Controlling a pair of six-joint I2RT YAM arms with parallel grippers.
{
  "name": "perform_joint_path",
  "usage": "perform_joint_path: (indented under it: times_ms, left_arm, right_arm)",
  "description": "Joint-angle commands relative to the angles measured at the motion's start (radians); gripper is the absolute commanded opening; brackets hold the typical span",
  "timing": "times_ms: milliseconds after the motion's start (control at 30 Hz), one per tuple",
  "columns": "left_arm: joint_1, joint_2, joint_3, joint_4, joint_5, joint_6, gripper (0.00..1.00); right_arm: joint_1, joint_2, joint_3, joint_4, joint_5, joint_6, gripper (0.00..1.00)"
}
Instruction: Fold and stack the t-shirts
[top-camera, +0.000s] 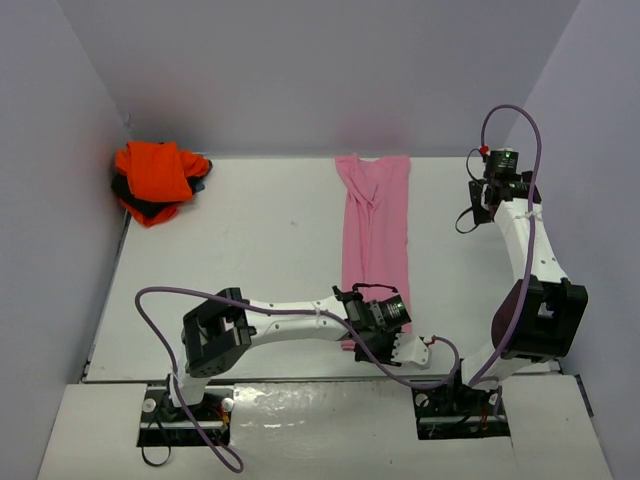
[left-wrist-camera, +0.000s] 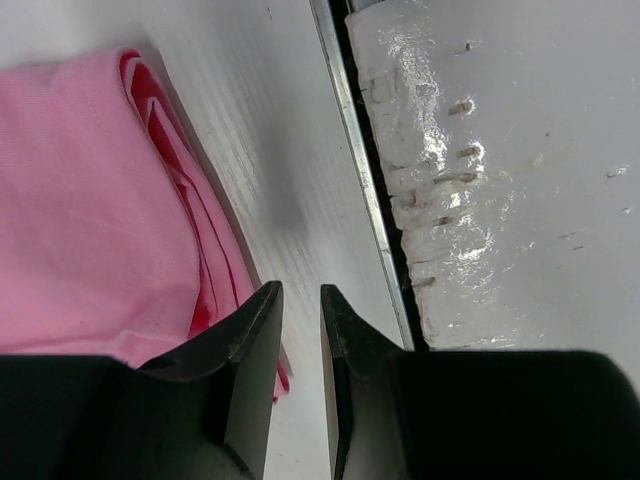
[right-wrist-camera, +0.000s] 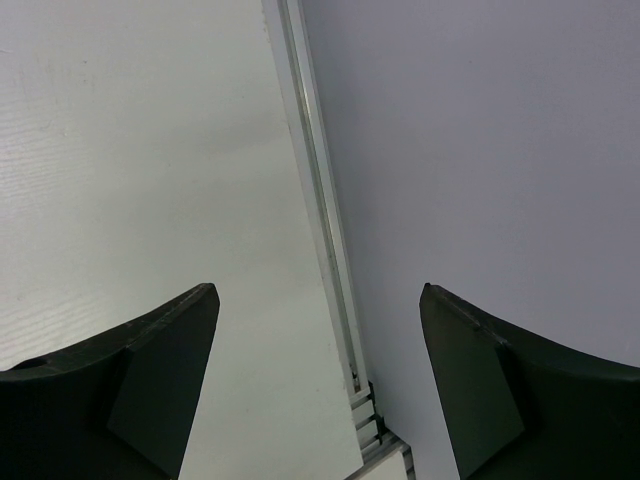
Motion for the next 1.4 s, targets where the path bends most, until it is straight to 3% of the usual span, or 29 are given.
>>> perform_joint_path:
  times_ms: [0,300,400,467,533,633,967,1367]
  left_arm:
    - [0.007,-0.009,0.066,0.004,-0.028,0.014,0.19]
    - [0.010,0.022,0.061,0.077,-0.163,0.005,0.23]
    - [0.010,0.031,0.054,0.109,-0.220,0.002,0.36]
    - [0.010,0.036,0.051,0.124,-0.247,-0.001,0.52]
    - [0.010,0.041,0.048,0.138,-0.265,0.001,0.57]
    - [0.010,0.042,0.047,0.156,-0.288,0.001,0.52]
    - [0.018,0.093,0.060,0.151,-0.273,0.016,0.54]
    - [0.024,0.043,0.074,0.103,-0.237,0.011,0.56]
  right_arm:
    - [-0.007,-0.021,-0.003,0.036,-0.001,0.012,0.79]
    - [-0.007,-0.021,-0.008,0.037,-0.014,0.016,0.79]
    - [-0.007,-0.016,-0.011,0.036,-0.018,0.016,0.79]
    - [-0.006,-0.015,-0.012,0.037,-0.019,0.017,0.79]
    - [-0.006,-0.015,-0.013,0.036,-0.020,0.017,0.79]
    - [-0.008,-0.015,-0.013,0.035,-0.021,0.018,0.79]
    - [-0.006,-0.023,-0.013,0.035,-0.022,0.016,0.80]
    - [-0.006,-0.008,-0.008,0.036,-0.020,0.019,0.80]
